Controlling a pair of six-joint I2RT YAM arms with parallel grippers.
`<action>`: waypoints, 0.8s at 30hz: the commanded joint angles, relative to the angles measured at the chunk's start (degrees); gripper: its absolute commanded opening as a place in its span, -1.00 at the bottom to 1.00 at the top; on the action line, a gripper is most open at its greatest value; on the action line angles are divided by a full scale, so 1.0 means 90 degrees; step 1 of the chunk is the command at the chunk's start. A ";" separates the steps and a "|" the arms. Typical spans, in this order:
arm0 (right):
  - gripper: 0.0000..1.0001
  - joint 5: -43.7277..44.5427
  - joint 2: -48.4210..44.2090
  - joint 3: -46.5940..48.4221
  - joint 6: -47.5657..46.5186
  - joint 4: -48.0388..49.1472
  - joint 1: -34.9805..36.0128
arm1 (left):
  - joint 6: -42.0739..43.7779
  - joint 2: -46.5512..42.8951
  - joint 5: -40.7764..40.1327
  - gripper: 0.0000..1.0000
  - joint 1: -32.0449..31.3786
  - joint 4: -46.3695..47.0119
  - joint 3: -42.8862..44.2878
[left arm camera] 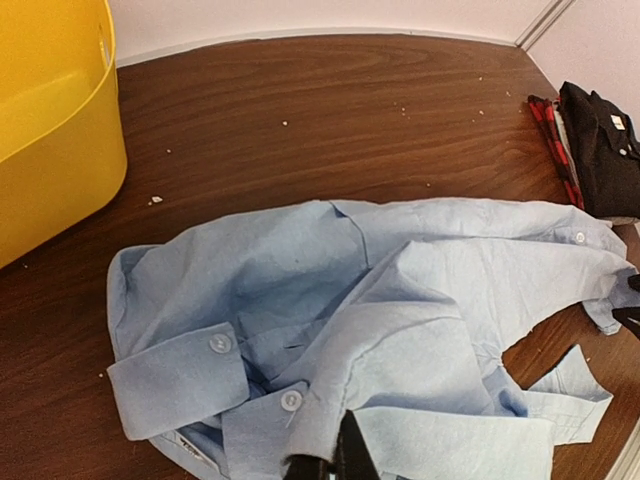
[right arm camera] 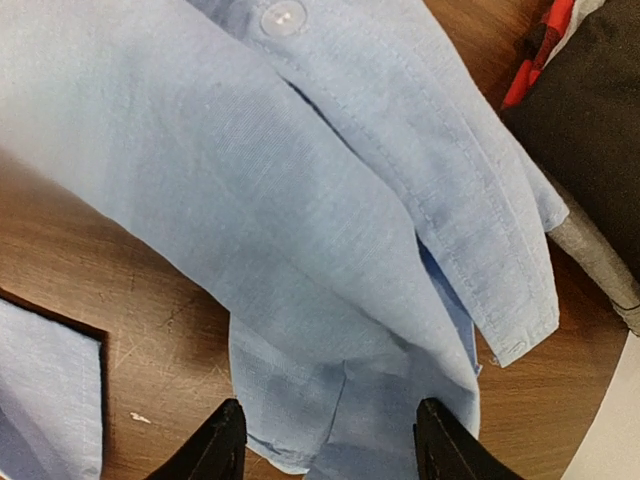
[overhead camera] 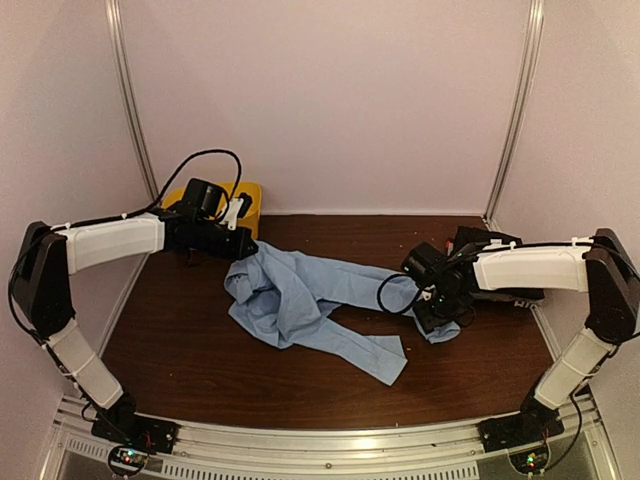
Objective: Fold and stack the long sleeve shirts
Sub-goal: Pick up the crumpled shirt from the center of the board.
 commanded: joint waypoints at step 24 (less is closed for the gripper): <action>0.16 0.0636 0.0663 0.0107 0.0129 -0.0360 -0.0075 | 0.0130 -0.0676 0.0029 -1.00 0.0569 -0.0098 0.0373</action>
